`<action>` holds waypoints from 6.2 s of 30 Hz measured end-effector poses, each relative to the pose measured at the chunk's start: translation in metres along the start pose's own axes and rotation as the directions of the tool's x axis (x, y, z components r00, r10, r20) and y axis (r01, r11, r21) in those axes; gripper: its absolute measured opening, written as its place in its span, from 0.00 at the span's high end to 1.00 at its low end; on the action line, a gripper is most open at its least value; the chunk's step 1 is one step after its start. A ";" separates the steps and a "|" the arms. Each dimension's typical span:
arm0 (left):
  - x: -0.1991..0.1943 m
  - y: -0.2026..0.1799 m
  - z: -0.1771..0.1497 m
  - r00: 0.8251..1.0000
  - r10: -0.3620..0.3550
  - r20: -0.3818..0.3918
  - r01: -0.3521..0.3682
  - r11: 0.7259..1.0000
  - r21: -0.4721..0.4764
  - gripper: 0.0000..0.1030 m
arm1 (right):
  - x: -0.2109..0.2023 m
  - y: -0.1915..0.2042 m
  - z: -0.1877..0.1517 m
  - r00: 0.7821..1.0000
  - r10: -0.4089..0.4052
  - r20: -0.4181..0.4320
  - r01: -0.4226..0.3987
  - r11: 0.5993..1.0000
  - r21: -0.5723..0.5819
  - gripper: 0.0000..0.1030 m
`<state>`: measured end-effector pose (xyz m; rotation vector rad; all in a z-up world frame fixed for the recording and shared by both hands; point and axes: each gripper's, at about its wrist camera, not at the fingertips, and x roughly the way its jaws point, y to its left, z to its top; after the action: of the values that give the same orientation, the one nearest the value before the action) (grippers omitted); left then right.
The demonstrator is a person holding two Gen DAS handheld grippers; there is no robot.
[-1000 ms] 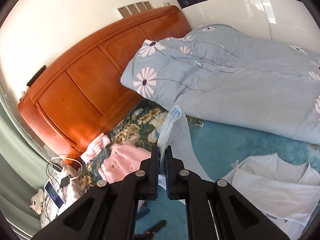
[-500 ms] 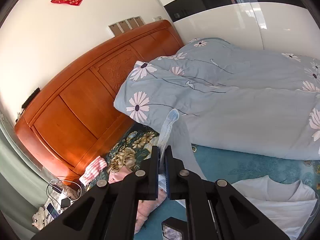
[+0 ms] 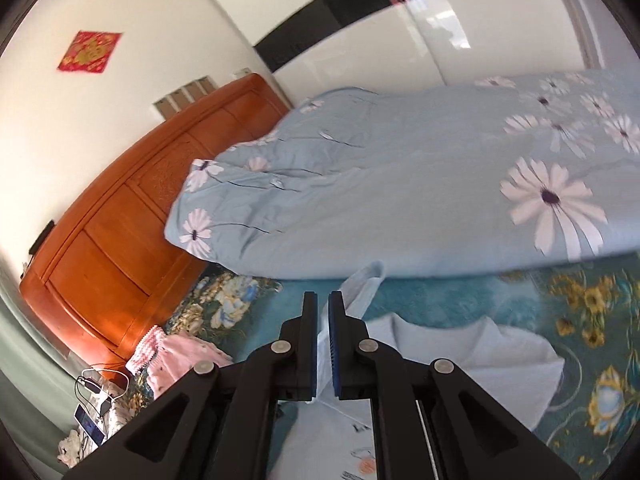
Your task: Fold clothes
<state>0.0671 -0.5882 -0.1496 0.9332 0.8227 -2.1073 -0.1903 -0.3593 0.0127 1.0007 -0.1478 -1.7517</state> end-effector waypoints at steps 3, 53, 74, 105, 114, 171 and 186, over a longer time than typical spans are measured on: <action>0.001 0.000 0.001 1.000 0.003 -0.005 -0.003 0.999 0.034 0.18 | 0.010 -0.066 -0.036 0.997 -0.038 -0.062 0.045 0.992 0.120 0.95; 0.006 -0.030 -0.009 1.000 0.016 -0.026 -0.011 0.979 0.204 0.13 | 0.002 -0.171 -0.122 0.988 -0.156 -0.012 0.152 0.944 0.292 0.97; -0.072 0.006 -0.034 0.975 -0.148 -0.163 0.185 0.952 0.243 0.12 | -0.073 -0.112 -0.176 0.964 -0.245 -0.105 0.262 0.945 0.197 0.65; -0.163 0.092 -0.181 0.813 -0.413 -0.410 0.474 0.879 0.056 0.14 | -0.166 -0.081 -0.379 0.992 -0.028 -0.124 0.083 0.883 0.463 0.95; -0.158 0.089 -0.181 0.771 -0.466 -0.434 0.512 0.859 -0.014 0.14 | -0.173 -0.084 -0.380 0.991 -0.073 -0.115 0.115 0.898 0.424 0.96; -0.116 0.114 -0.169 0.559 -0.692 -0.457 0.663 0.704 -0.253 0.62 | -0.161 -0.108 -0.379 0.984 0.165 -0.071 -0.101 0.837 0.538 0.73; -0.113 0.120 -0.175 0.410 -0.829 -0.380 0.720 0.550 -0.423 0.62 | -0.154 -0.106 -0.384 0.973 0.223 -0.055 -0.157 0.820 0.551 0.89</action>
<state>0.2823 -0.4876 -0.1872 1.2059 2.0988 -2.4376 0.0078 -0.0495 -0.2054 1.4409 -0.6825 -1.4840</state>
